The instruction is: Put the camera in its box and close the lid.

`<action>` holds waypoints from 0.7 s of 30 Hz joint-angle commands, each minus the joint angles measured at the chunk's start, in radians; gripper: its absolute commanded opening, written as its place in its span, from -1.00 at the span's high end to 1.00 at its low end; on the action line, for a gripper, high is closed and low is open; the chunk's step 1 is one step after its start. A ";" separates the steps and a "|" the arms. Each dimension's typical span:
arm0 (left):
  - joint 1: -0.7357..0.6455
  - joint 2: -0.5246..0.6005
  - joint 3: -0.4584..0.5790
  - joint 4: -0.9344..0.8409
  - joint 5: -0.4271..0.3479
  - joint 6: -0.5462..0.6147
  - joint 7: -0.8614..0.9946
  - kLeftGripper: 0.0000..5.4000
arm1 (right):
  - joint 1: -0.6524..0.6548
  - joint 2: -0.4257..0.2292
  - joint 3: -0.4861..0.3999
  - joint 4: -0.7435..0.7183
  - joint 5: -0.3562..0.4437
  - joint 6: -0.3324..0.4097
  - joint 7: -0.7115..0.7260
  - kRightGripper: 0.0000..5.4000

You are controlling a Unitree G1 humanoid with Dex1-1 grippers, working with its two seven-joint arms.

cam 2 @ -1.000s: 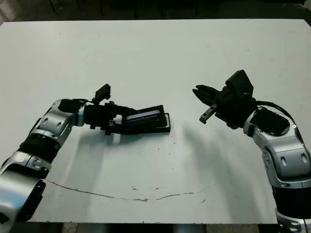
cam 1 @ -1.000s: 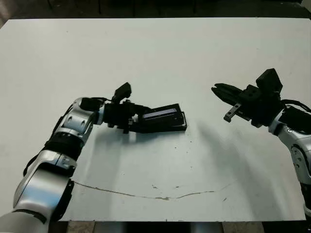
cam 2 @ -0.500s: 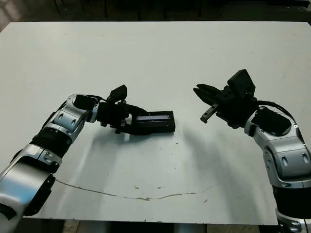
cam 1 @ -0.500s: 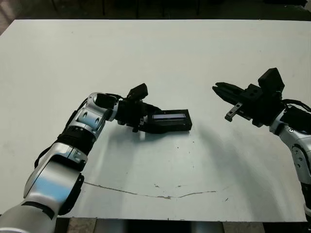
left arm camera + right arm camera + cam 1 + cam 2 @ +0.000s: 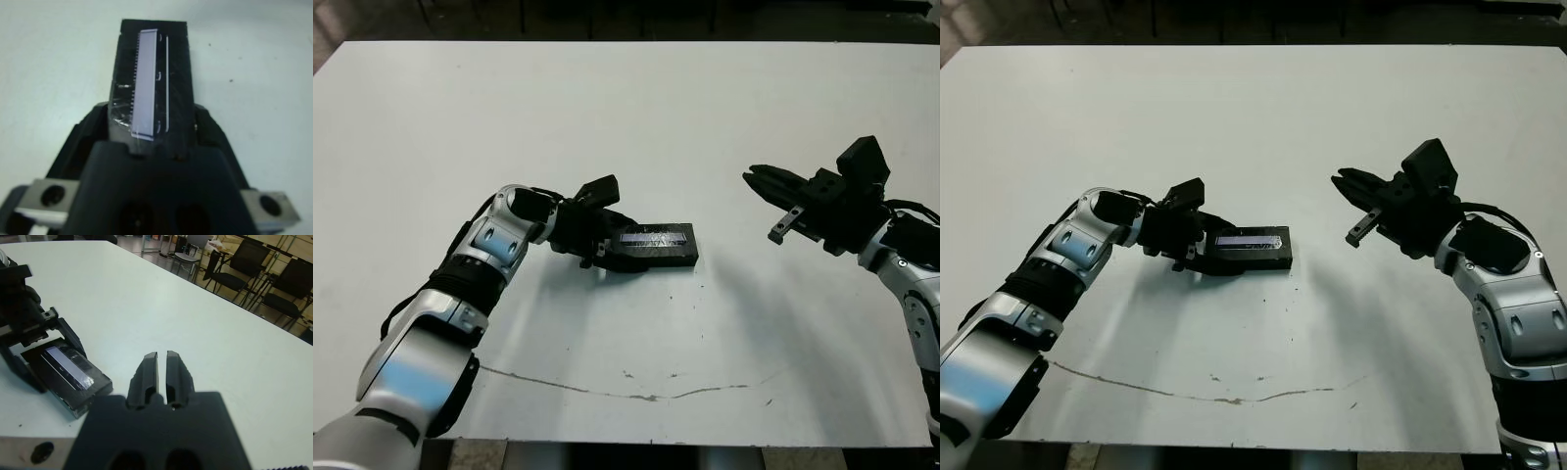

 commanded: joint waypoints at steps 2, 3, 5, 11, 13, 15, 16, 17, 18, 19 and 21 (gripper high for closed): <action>0.082 0.037 -0.068 0.013 0.054 -0.051 -0.035 -0.58 | 0.021 -0.003 0.000 -0.007 0.004 0.017 -0.002 1.00; 0.087 0.048 -0.067 0.014 0.054 -0.060 -0.032 -0.64 | 0.019 -0.003 0.000 -0.005 0.005 0.016 0.000 1.00; 0.100 0.070 -0.056 0.022 0.050 -0.085 -0.027 -0.77 | 0.017 -0.004 -0.001 -0.005 0.008 0.020 0.002 1.00; 0.142 0.166 -0.014 0.027 0.046 -0.097 0.007 -0.99 | 0.016 -0.003 0.001 -0.007 0.010 0.016 -0.001 1.00; 0.166 0.207 0.002 0.004 0.047 -0.100 0.024 -0.99 | 0.015 0.000 0.001 -0.009 0.014 0.023 -0.002 1.00; 0.192 0.253 0.023 -0.021 0.046 -0.125 0.041 -0.99 | 0.015 -0.002 0.003 -0.012 0.014 0.026 -0.002 1.00; 0.208 0.274 0.046 -0.028 0.023 -0.127 0.035 -0.99 | 0.014 -0.004 0.004 -0.019 0.013 0.035 -0.005 1.00; 0.224 0.291 0.070 -0.034 -0.004 -0.120 0.028 -0.99 | 0.015 -0.006 0.004 -0.024 0.012 0.041 -0.007 1.00; 0.241 0.307 0.094 -0.043 -0.031 -0.102 0.022 -0.99 | 0.015 -0.005 0.004 -0.025 0.011 0.040 -0.007 1.00; 0.259 0.327 0.112 -0.059 -0.047 -0.085 0.021 -0.99 | 0.016 -0.004 0.003 -0.025 0.011 0.038 -0.007 1.00; 0.305 0.386 0.148 -0.122 -0.064 -0.048 0.030 -0.99 | 0.018 -0.004 0.004 -0.027 0.009 0.038 -0.008 1.00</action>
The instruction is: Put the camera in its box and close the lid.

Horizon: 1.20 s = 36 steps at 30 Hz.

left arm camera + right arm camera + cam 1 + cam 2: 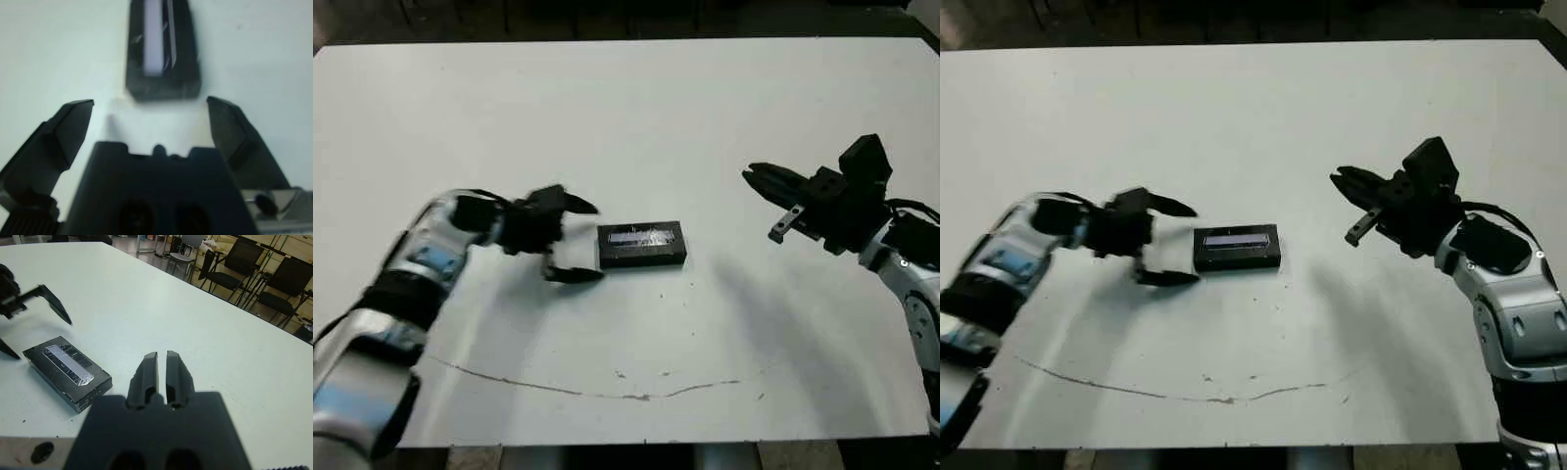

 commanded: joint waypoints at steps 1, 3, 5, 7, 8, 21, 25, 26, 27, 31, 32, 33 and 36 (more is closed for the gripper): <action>0.124 0.110 0.018 -0.054 0.035 0.073 0.000 -0.99 | 0.018 -0.005 0.005 -0.004 -0.002 0.020 -0.005 1.00; 0.154 0.158 0.047 -0.106 0.013 0.086 -0.015 -0.99 | 0.017 -0.007 0.009 -0.010 -0.005 0.028 -0.009 1.00; 0.169 0.212 0.069 -0.175 0.002 0.133 -0.025 -0.99 | 0.017 -0.009 0.013 -0.017 -0.011 0.035 -0.012 1.00; 0.167 0.257 0.090 -0.253 -0.006 0.197 -0.025 -0.99 | 0.015 -0.008 0.016 -0.017 -0.011 0.039 -0.014 1.00; 0.165 0.272 0.102 -0.287 -0.014 0.224 -0.022 -0.99 | 0.014 -0.008 0.018 -0.017 -0.010 0.041 -0.015 1.00; 0.279 -0.244 0.333 -0.785 -0.241 0.420 0.725 -0.64 | 0.003 0.019 0.031 0.000 -0.023 0.041 -0.055 1.00; 0.242 -0.386 0.266 -0.876 -0.228 0.502 0.908 -0.36 | 0.006 0.037 0.027 0.016 -0.035 0.020 -0.080 1.00; 0.229 -0.414 0.243 -0.880 -0.221 0.524 0.941 -0.29 | 0.006 0.042 0.025 0.021 -0.037 0.015 -0.085 1.00; 0.217 -0.436 0.219 -0.880 -0.212 0.550 0.968 -0.22 | 0.006 0.046 0.023 0.027 -0.039 0.010 -0.088 1.00; 0.182 -0.490 0.126 -0.851 -0.172 0.650 1.037 0.06 | 0.010 0.052 0.026 0.038 -0.053 -0.008 -0.099 1.00; 0.177 -0.504 0.104 -0.818 -0.164 0.658 1.039 0.14 | 0.012 0.052 0.028 0.041 -0.059 -0.018 -0.099 1.00; 0.176 -0.513 0.090 -0.790 -0.159 0.660 1.038 0.21 | 0.013 0.053 0.029 0.044 -0.063 -0.025 -0.099 1.00; 0.181 -0.524 0.027 -0.706 -0.108 0.661 1.043 0.42 | 0.018 0.058 0.027 0.044 -0.063 -0.028 -0.101 1.00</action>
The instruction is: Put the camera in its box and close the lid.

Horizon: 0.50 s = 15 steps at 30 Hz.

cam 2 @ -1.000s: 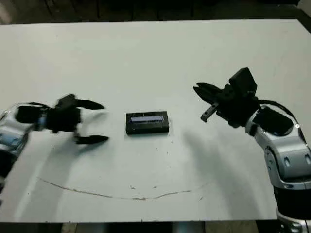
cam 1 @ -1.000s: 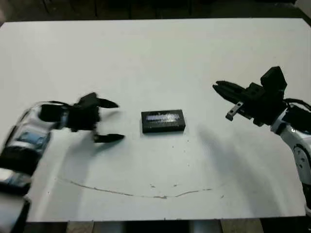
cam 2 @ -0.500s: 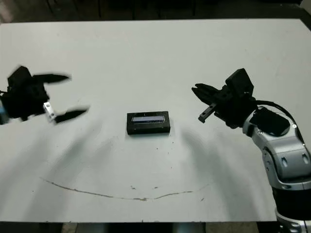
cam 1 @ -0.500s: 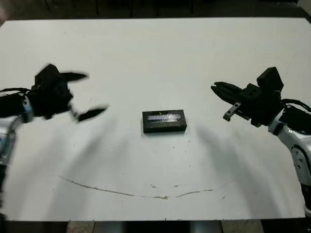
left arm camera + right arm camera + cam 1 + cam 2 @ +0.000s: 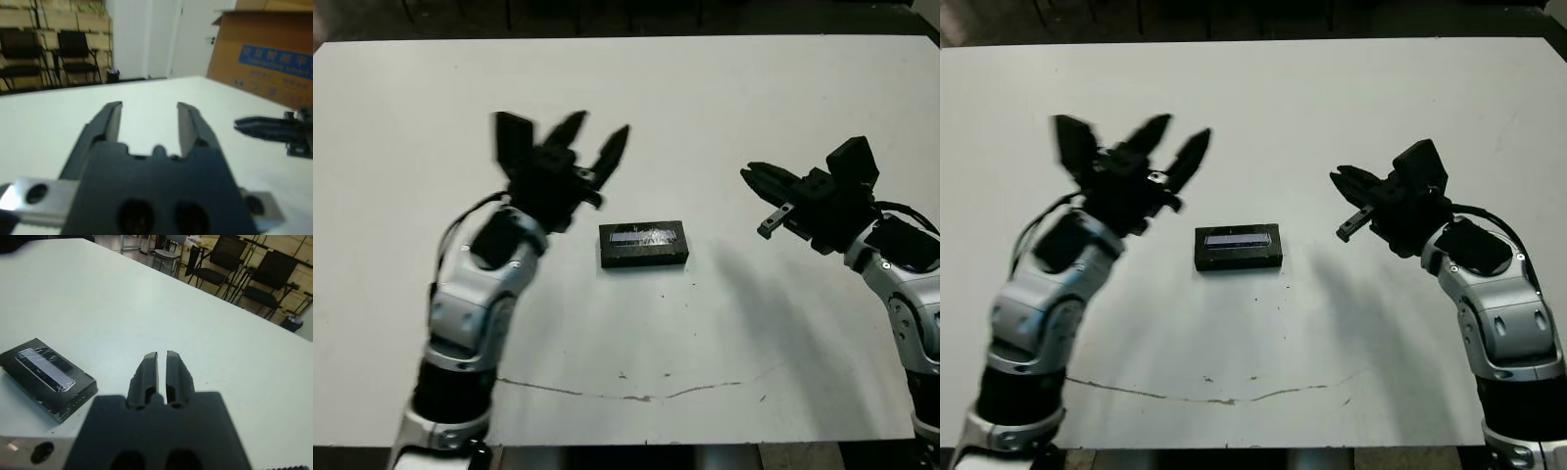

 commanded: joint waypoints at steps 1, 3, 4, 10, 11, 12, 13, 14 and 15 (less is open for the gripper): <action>0.019 -0.004 -0.059 0.090 0.057 0.029 0.012 0.50 | 0.021 0.008 0.004 0.012 -0.007 -0.001 -0.004 1.00; 0.035 -0.007 -0.086 0.125 0.082 0.042 0.013 0.64 | 0.023 0.008 0.005 0.008 -0.009 0.001 -0.005 1.00; 0.045 -0.005 -0.101 0.145 0.098 0.038 0.012 0.71 | 0.025 0.009 0.004 0.006 -0.007 0.001 -0.004 1.00; 0.095 0.013 -0.153 0.199 0.166 0.040 0.000 0.99 | 0.026 0.019 0.000 0.008 0.004 0.004 0.003 1.00; 0.103 0.021 -0.160 0.196 0.173 0.048 -0.005 0.99 | 0.026 0.020 0.000 0.006 0.005 0.007 0.003 1.00; 0.113 0.027 -0.164 0.192 0.178 0.052 -0.013 0.99 | 0.026 0.021 0.000 0.005 0.003 0.008 0.002 1.00; 0.124 0.031 -0.166 0.191 0.180 0.054 -0.017 0.99 | 0.026 0.021 0.000 0.004 0.004 0.008 0.003 1.00; 0.136 0.036 -0.167 0.190 0.182 0.053 -0.022 0.99 | 0.025 0.021 0.000 0.001 0.004 0.013 0.001 1.00; 0.151 0.042 -0.167 0.187 0.183 0.056 -0.027 0.99 | 0.025 0.022 -0.001 -0.003 0.007 0.019 0.000 1.00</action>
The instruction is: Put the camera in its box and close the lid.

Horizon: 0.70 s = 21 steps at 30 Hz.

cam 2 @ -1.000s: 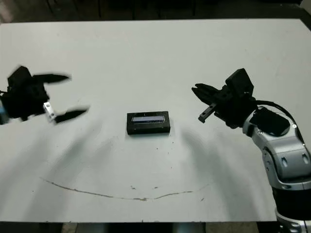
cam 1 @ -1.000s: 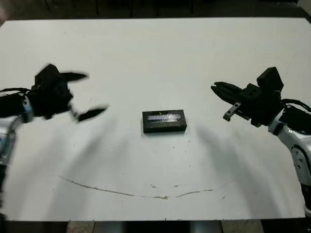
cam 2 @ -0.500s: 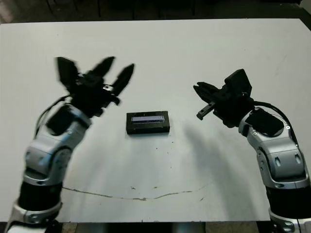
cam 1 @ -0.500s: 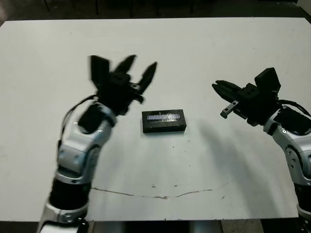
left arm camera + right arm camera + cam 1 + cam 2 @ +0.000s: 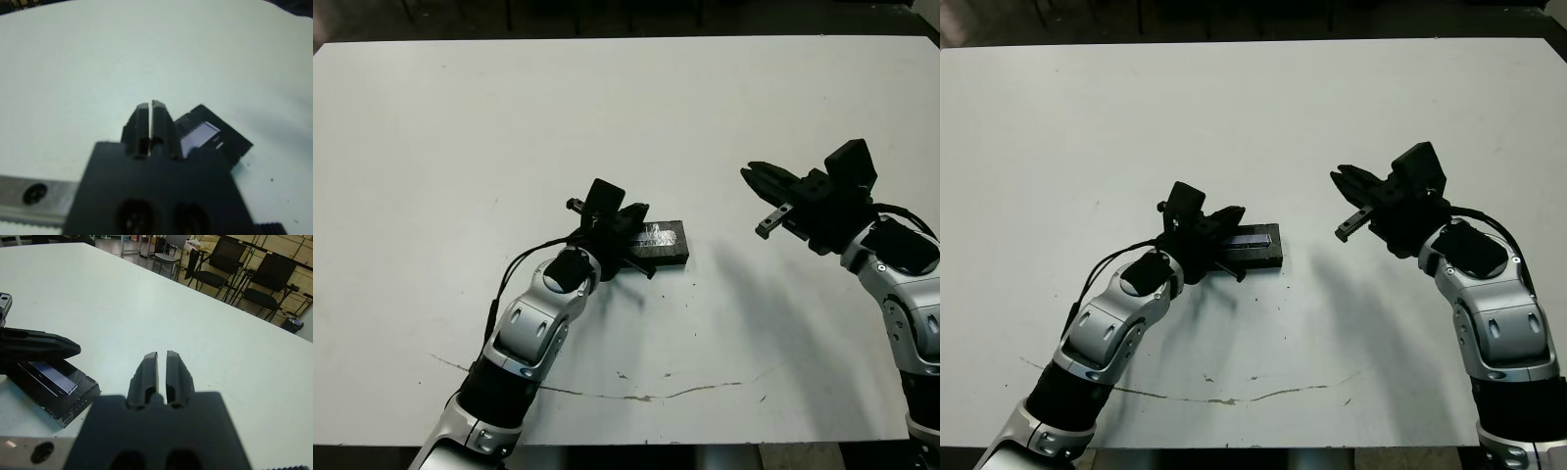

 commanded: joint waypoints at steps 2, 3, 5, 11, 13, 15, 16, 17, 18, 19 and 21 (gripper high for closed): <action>0.101 0.053 -0.015 0.031 0.023 0.064 -0.029 0.99 | 0.020 0.000 -0.001 -0.009 0.009 0.031 -0.001 1.00; 0.110 0.058 -0.017 0.030 0.025 0.073 -0.035 0.99 | 0.020 -0.002 -0.001 -0.009 0.008 0.032 0.000 1.00; 0.126 0.068 -0.025 0.024 0.027 0.092 -0.046 0.99 | 0.020 -0.005 -0.002 -0.010 0.008 0.030 0.003 1.00; 0.154 0.066 0.003 -0.049 0.024 0.062 -0.047 0.99 | 0.019 -0.004 -0.002 -0.011 0.010 0.031 0.002 1.00; 0.164 0.036 0.064 -0.094 -0.015 0.028 -0.037 0.99 | 0.017 -0.003 -0.004 -0.017 0.012 0.042 -0.005 1.00; 0.168 0.009 0.125 -0.139 -0.031 -0.033 -0.003 0.99 | 0.015 0.001 -0.007 -0.013 0.013 0.034 -0.004 1.00; 0.163 0.005 0.149 -0.152 -0.022 -0.082 0.020 0.99 | 0.015 0.004 -0.009 -0.008 0.014 0.028 -0.003 1.00; 0.156 0.002 0.170 -0.157 -0.011 -0.124 0.044 0.99 | 0.014 0.007 -0.009 -0.005 0.013 0.025 -0.005 1.00; 0.145 0.006 0.193 -0.158 -0.001 -0.159 0.062 0.99 | 0.014 0.011 -0.010 -0.002 0.013 0.022 -0.008 1.00; 0.130 0.010 0.228 -0.155 -0.009 -0.185 0.074 0.99 | 0.014 0.016 -0.010 0.001 0.009 0.017 -0.014 1.00; 0.105 0.028 0.292 -0.136 -0.014 -0.246 0.089 0.99 | 0.014 0.029 -0.012 0.011 0.005 0.000 -0.023 1.00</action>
